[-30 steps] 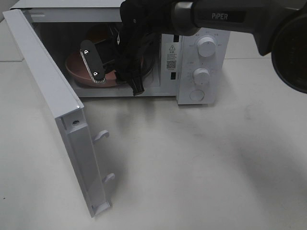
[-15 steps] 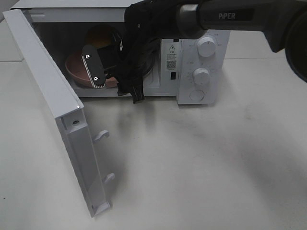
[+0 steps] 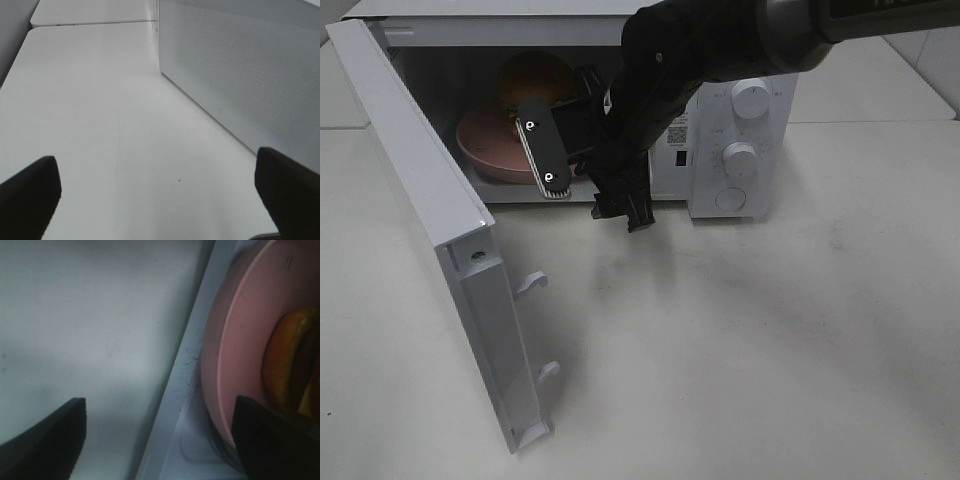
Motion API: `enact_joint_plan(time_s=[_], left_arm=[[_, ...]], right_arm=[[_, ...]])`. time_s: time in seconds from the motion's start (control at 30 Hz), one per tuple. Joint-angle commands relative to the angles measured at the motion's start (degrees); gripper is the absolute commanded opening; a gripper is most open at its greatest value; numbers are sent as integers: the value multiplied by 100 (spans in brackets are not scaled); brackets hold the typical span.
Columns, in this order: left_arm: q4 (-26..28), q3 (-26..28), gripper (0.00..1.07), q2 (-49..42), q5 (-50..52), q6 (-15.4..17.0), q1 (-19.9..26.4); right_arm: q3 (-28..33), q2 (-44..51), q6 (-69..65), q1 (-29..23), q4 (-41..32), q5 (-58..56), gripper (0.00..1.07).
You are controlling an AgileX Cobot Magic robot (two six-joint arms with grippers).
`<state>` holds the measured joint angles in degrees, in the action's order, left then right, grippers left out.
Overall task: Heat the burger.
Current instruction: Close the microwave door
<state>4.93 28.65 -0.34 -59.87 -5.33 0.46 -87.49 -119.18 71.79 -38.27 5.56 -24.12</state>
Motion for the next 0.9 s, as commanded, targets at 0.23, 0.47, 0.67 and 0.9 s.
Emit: enact_joint_plan(time_s=[0.23, 0.47, 0.67, 0.9], left_arm=[[46, -17, 98, -138, 46, 29, 6], [46, -17, 98, -138, 46, 29, 6], [46, -17, 98, -138, 46, 29, 6], [46, -17, 98, -138, 46, 29, 6]], right_arm=[[1008, 768, -34, 6, 46, 441, 76], [1960, 1461, -183, 23, 86, 934, 76], [2595, 1931, -693, 17, 86, 1054, 76], [3094, 2412, -1180, 17, 86, 1152, 76]])
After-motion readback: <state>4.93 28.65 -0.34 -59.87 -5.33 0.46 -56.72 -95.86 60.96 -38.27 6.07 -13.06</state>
